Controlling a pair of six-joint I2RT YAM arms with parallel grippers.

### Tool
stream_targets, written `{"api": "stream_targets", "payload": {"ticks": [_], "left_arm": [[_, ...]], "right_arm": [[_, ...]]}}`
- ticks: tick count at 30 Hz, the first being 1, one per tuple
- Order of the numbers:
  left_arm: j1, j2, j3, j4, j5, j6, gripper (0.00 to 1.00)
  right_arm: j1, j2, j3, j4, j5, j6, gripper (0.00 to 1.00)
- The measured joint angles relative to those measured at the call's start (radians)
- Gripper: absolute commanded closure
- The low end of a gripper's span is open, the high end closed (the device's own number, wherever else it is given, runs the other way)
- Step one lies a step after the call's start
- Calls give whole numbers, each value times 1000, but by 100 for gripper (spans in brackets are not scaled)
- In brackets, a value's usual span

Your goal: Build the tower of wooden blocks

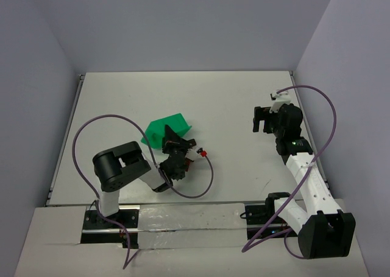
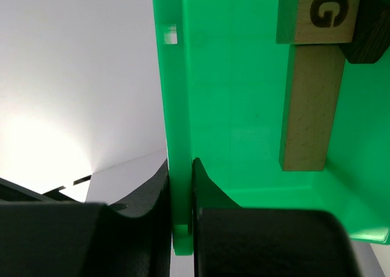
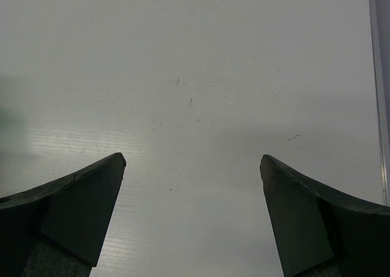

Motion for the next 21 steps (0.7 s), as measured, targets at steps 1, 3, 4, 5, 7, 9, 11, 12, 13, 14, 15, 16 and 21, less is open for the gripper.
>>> {"api": "stream_targets", "payload": {"ticks": [1, 3, 4, 5, 7, 9, 11, 12, 13, 14, 15, 16, 21], "left_arm": [[11, -10, -12, 0, 16, 0, 100], [26, -21, -33, 5, 37, 0, 100], [30, -22, -45, 13, 44, 0, 100], [28, -22, -59, 24, 48, 0, 100], [16, -24, -78, 52, 54, 2, 100], [17, -24, -71, 54, 63, 2, 100], [19, -22, -61, 51, 76, 3, 100], [20, -21, -59, 49, 83, 3, 100], [25, -21, -54, 45, 88, 4, 100], [36, -21, -40, 35, 89, 4, 100], [47, -20, -22, 17, 92, 5, 100], [57, -20, -5, 4, 95, 5, 100], [23, -20, -14, -11, 84, 13, 100]], "right_arm": [[0, 0, 0, 0, -1, -1, 0], [0, 0, 0, 0, -2, -1, 0], [0, 0, 0, 0, -4, -1, 0], [0, 0, 0, 0, -7, -1, 0], [0, 0, 0, -2, -11, -1, 0], [0, 0, 0, -6, -14, -1, 0], [0, 0, 0, -8, -15, -1, 0], [0, 0, 0, -8, -15, -1, 0], [0, 0, 0, -8, -15, -1, 0], [-1, 0, 0, -8, -16, -1, 0], [-1, 0, 0, -8, -16, -1, 0], [-1, 0, 0, -9, -15, -1, 0], [-1, 5, 5, -10, -15, 0, 0]]}}
